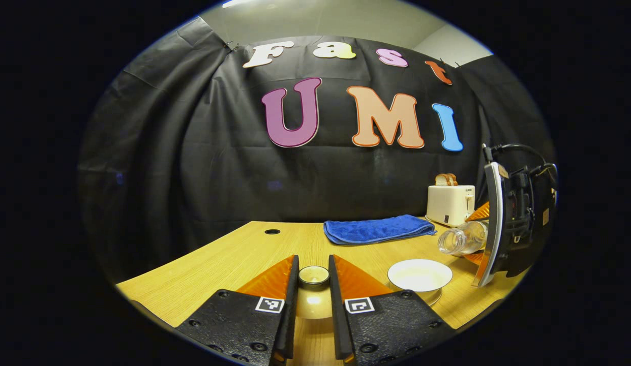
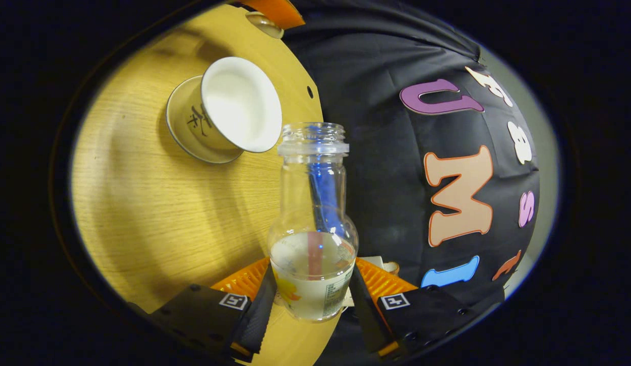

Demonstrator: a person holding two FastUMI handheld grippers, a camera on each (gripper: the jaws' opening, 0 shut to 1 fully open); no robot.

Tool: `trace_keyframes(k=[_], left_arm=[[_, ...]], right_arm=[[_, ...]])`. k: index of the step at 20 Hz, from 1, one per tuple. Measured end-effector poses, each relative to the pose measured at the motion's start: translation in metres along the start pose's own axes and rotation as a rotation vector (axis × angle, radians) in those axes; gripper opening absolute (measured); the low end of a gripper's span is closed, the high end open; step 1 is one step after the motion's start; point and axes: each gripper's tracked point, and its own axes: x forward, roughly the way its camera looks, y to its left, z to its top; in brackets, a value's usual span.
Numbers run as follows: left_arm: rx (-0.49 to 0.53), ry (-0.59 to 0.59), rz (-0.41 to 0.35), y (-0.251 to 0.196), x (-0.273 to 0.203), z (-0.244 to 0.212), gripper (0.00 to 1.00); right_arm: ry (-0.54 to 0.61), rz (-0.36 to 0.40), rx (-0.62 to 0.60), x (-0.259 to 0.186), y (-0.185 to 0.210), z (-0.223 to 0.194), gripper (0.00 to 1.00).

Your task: Open the teacup lid with one hand, grasp the water bottle and pour water into the teacup with the other hand; after pouring, place the water bottle on the coaster and then close the teacup lid.

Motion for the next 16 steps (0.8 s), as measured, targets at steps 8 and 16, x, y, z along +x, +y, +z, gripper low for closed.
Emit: trace_keyframes(k=[8,16], left_arm=[[-0.001,0.001,0.000,0.001,-0.001,0.000,0.27],[-0.002,0.000,0.000,0.000,-0.001,0.000,0.29]], right_arm=[[-0.009,-0.089,-0.185,-0.002,-0.023,0.009,0.80],[-0.027,-0.162,-0.311,-0.003,-0.045,0.018,0.78]])
